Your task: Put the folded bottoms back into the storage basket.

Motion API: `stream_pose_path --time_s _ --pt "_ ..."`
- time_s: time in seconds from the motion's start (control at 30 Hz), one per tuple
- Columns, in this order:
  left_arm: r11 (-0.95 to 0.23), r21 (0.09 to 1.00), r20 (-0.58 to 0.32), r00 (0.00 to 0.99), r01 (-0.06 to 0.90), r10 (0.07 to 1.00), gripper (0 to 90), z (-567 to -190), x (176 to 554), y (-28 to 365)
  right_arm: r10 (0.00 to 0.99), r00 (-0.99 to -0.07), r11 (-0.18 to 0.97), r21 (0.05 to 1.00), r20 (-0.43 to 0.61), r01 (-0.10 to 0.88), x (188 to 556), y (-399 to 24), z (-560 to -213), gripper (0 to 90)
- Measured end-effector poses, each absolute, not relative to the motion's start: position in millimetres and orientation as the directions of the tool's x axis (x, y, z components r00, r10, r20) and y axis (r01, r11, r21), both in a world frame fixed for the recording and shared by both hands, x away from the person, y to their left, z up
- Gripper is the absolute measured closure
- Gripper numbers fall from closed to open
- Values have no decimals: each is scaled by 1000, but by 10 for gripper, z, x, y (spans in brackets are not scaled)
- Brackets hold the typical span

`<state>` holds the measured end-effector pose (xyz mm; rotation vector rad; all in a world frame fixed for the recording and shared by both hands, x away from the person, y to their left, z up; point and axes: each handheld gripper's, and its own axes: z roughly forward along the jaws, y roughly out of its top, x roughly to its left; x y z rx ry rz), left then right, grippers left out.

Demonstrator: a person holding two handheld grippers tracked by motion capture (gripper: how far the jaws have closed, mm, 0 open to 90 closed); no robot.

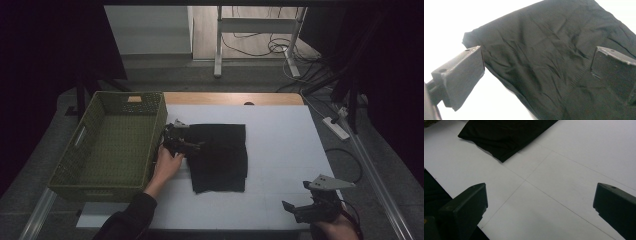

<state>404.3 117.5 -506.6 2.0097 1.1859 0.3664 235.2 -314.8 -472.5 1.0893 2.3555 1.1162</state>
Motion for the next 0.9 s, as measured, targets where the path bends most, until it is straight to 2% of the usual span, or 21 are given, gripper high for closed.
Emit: stream_pose_path --time_s 0.2,0.4,0.57,0.9 --pt "-224 722 -136 452 654 882 2 -5069 4172 1182 750 -660 405 763 38 504 2352 -3147 -4725 4" --pt "-198 708 -165 432 678 887 1 -5127 4294 1179 750 -660 405 763 38 504 2352 -3149 -4725 4" --pt "-220 690 -135 421 689 897 1 -5189 4385 1151 749 -661 405 764 39 503 2352 -3151 -4725 4" --pt "-200 679 -158 407 706 900 0 -5276 4556 1200 748 -663 405 764 39 502 2352 -3152 -4725 4"
